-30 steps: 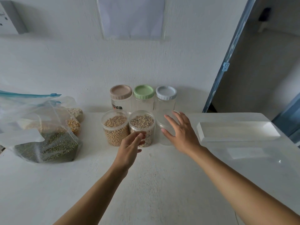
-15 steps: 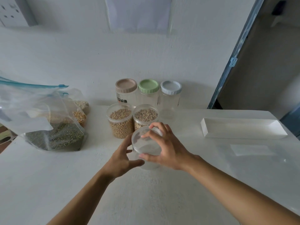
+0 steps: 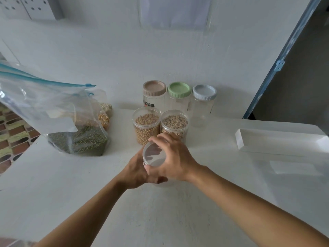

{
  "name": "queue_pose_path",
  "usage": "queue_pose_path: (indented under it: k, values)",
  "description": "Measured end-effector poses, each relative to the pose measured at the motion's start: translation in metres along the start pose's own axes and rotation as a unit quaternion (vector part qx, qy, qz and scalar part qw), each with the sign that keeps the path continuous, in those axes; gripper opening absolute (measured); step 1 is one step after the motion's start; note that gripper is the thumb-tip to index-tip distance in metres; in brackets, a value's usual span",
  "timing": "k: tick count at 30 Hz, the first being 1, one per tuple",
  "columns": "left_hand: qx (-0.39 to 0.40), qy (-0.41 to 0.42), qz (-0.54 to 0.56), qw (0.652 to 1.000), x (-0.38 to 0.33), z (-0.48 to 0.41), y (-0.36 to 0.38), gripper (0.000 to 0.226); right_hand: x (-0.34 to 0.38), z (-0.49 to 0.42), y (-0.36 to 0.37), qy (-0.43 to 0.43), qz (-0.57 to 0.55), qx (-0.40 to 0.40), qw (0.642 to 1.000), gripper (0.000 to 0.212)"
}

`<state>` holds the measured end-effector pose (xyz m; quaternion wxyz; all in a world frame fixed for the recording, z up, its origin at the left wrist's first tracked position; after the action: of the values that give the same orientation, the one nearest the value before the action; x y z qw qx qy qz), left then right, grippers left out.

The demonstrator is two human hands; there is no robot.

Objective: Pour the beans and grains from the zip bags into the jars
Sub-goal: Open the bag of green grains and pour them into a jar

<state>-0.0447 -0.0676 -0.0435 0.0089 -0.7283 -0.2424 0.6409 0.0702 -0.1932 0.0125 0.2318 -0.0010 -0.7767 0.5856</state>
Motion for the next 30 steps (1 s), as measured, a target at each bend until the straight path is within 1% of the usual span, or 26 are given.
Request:
queue_pose_path:
  k: [2, 5, 7, 9, 11, 13, 14, 15, 16, 18, 19, 20, 21, 22, 23, 24, 25, 26, 27, 28, 30]
  values:
    - [0.024, -0.028, -0.004, 0.999, 0.006, -0.006, -0.007, 0.098, -0.006, -0.003, -0.001, -0.026, -0.033, 0.001, 0.999, 0.085]
    - [0.081, -0.059, -0.016, 0.995, 0.006, -0.015, -0.016, 0.104, -0.011, -0.009, -0.008, -0.088, -0.063, 0.062, 0.992, 0.082]
    - [0.101, -0.065, -0.025, 0.992, 0.004, -0.019, -0.019, 0.105, -0.013, -0.016, -0.015, -0.111, -0.048, 0.099, 0.988, 0.082]
    - [0.1, -0.063, -0.026, 0.993, 0.002, -0.02, -0.02, 0.104, -0.012, -0.021, -0.022, -0.122, 0.001, 0.121, 0.985, 0.076]
    - [0.094, -0.051, -0.025, 0.994, 0.003, -0.019, -0.019, 0.096, -0.006, -0.02, -0.028, -0.091, 0.071, 0.131, 0.985, 0.071]
    - [0.093, -0.045, -0.008, 0.995, 0.004, -0.018, -0.017, 0.086, 0.001, -0.018, -0.03, -0.062, 0.148, 0.108, 0.981, 0.068]
    - [0.094, -0.043, -0.004, 0.995, 0.005, -0.018, -0.017, 0.085, 0.005, -0.017, -0.031, -0.065, 0.169, 0.101, 0.978, 0.066]
    - [0.093, -0.045, 0.0, 0.995, 0.006, -0.018, -0.016, 0.086, 0.01, -0.017, -0.032, -0.079, 0.162, 0.108, 0.978, 0.063]
    - [0.088, -0.048, 0.005, 0.995, 0.008, -0.018, -0.016, 0.089, 0.014, -0.018, -0.036, -0.095, 0.12, 0.13, 0.98, 0.059]
    - [0.085, -0.045, 0.012, 0.995, 0.008, -0.019, -0.016, 0.096, 0.017, -0.023, -0.044, -0.092, -0.016, 0.191, 0.977, 0.048]
    - [0.089, -0.041, 0.011, 0.995, 0.007, -0.02, -0.016, 0.098, 0.016, -0.025, -0.05, -0.073, -0.08, 0.201, 0.974, 0.039]
    - [0.093, -0.032, 0.01, 0.995, 0.007, -0.021, -0.015, 0.099, 0.016, -0.026, -0.055, -0.051, -0.12, 0.18, 0.975, 0.03]
    - [0.097, -0.022, 0.008, 0.995, 0.007, -0.021, -0.014, 0.098, 0.015, -0.027, -0.058, -0.032, -0.12, 0.146, 0.981, 0.027]
    - [0.098, -0.016, 0.009, 0.995, 0.006, -0.022, -0.014, 0.096, 0.016, -0.028, -0.06, -0.011, -0.07, 0.116, 0.991, 0.036]
    - [0.101, -0.013, 0.013, 0.995, 0.005, -0.022, -0.013, 0.095, 0.016, -0.027, -0.059, 0.014, 0.022, 0.117, 0.993, 0.053]
    - [0.102, -0.015, 0.017, 0.995, 0.005, -0.022, -0.013, 0.094, 0.017, -0.025, -0.056, 0.038, 0.117, 0.138, 0.983, 0.07]
    - [0.105, -0.018, 0.021, 0.994, 0.006, -0.022, -0.013, 0.092, 0.019, -0.022, -0.052, 0.051, 0.182, 0.15, 0.97, 0.079]
    - [0.106, -0.023, 0.023, 0.994, 0.008, -0.022, -0.014, 0.091, 0.021, -0.02, -0.047, 0.047, 0.206, 0.15, 0.966, 0.078]
    - [0.105, -0.028, 0.023, 0.994, 0.01, -0.022, -0.015, 0.089, 0.021, -0.021, -0.045, 0.028, 0.2, 0.15, 0.968, 0.073]
    - [0.101, -0.035, 0.024, 0.994, 0.01, -0.022, -0.015, 0.089, 0.023, -0.021, -0.048, -0.003, 0.171, 0.157, 0.973, 0.067]
    - [0.087, -0.04, 0.026, 0.995, 0.007, -0.022, -0.015, 0.094, 0.022, -0.024, -0.058, -0.058, 0.071, 0.22, 0.971, 0.063]
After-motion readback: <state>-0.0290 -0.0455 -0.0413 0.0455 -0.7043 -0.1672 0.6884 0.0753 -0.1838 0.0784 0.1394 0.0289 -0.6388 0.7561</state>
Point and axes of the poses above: each hand's wrist, its own z-axis away from the middle knuckle, its own y-axis out of the palm, x = y × z, the point moved 1 cm from there along -z, towards the middle knuckle, and after that the axes turned 9 degrees about z, right-handed, at the moved point
